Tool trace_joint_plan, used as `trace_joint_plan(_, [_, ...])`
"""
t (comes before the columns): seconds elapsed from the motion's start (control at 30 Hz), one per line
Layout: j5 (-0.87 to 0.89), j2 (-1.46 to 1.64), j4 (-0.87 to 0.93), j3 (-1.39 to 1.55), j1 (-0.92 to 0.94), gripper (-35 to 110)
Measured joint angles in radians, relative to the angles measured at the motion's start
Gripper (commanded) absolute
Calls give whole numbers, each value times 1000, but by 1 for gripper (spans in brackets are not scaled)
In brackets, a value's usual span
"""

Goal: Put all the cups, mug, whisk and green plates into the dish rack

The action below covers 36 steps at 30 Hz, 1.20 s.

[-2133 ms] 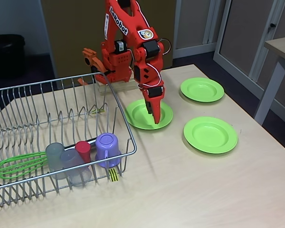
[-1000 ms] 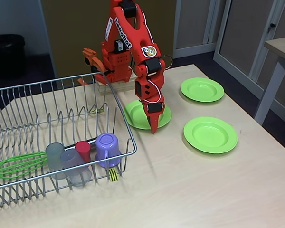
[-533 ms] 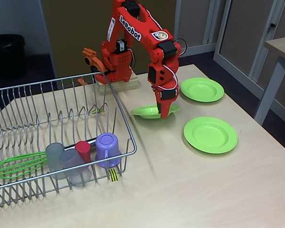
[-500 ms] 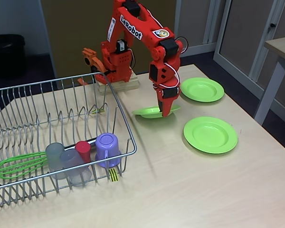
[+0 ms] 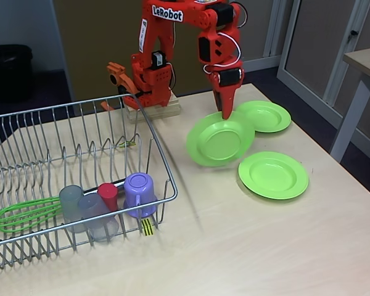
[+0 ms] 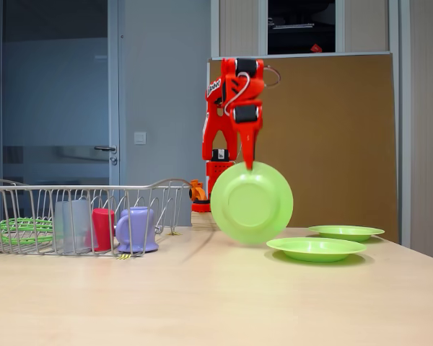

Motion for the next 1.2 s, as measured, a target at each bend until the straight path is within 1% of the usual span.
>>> trace_joint_plan(0.1, [5, 18, 41, -98, 5, 0])
trace_joint_plan(0.27, [-14, 32, 54, -268, 2, 0])
trace_joint_plan(0.43, [-146, 35, 54, -443, 40, 0])
trace_joint_plan(0.6, [-304, 74, 64, -572, 153, 0])
trace_joint_plan(0.7, [-365, 112, 60, -574, 258, 0])
trace_joint_plan(0.83, [-394, 160, 58, -548, 420, 0])
trace_joint_plan(1.07, [-376, 224, 9, -374, 709, 0])
trace_joint_plan(1.2, [-348, 279, -69, -206, 876, 0])
